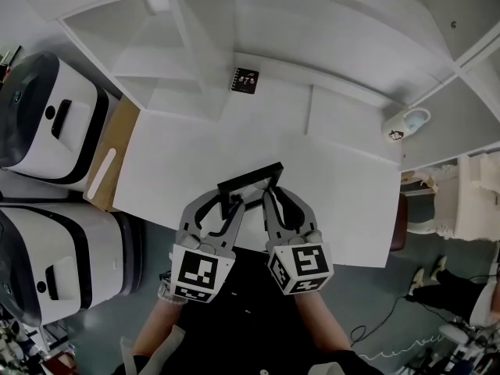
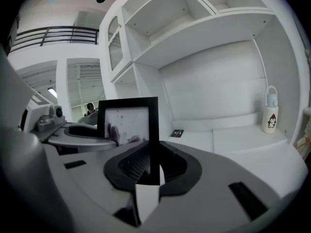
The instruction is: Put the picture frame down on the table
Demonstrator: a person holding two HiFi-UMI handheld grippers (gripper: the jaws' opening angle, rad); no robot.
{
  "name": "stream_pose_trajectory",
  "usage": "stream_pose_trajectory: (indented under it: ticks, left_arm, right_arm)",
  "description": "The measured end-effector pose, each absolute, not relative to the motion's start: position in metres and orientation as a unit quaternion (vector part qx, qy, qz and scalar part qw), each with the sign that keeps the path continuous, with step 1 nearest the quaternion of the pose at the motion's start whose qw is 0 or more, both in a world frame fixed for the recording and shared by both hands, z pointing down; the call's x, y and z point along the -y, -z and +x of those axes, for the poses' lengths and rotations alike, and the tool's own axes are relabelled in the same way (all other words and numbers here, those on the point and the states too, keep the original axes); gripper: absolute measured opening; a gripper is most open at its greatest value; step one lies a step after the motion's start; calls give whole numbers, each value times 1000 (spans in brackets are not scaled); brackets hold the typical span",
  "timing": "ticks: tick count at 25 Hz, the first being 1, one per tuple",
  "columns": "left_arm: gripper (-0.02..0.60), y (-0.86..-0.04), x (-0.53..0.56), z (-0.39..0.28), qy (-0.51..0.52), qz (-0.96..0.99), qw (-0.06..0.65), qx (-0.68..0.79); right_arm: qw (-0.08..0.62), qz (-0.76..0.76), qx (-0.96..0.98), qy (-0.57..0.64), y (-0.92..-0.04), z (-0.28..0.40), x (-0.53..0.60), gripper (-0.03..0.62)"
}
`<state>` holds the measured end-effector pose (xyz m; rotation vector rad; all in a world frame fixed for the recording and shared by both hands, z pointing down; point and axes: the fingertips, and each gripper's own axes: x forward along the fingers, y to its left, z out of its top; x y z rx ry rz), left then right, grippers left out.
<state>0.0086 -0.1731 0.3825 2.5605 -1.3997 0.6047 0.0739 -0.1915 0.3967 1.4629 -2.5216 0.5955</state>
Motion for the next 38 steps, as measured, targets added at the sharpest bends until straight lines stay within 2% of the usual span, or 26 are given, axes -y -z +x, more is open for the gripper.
stream_pose_trajectory:
  ticks: [10, 17, 25, 30, 38]
  left_arm:
    - [147, -421, 197, -8, -223, 861, 127, 439]
    - [179, -462, 210, -14, -235, 855, 190, 422]
    - [178, -516, 223, -30, -282, 827, 229, 430]
    - [139, -544, 228, -41, -273, 815, 290, 421]
    - [132, -574, 232, -42, -281, 807, 334, 397]
  right_arm:
    - [105, 519, 809, -256, -433, 66, 203, 66]
    - [131, 541, 775, -299, -467, 66, 207, 66]
    - [158, 541, 753, -340, -509, 56, 212, 46]
    - [188, 533, 745, -354, -541, 49, 215, 35]
    - [222, 533, 730, -365, -577, 48, 220, 25]
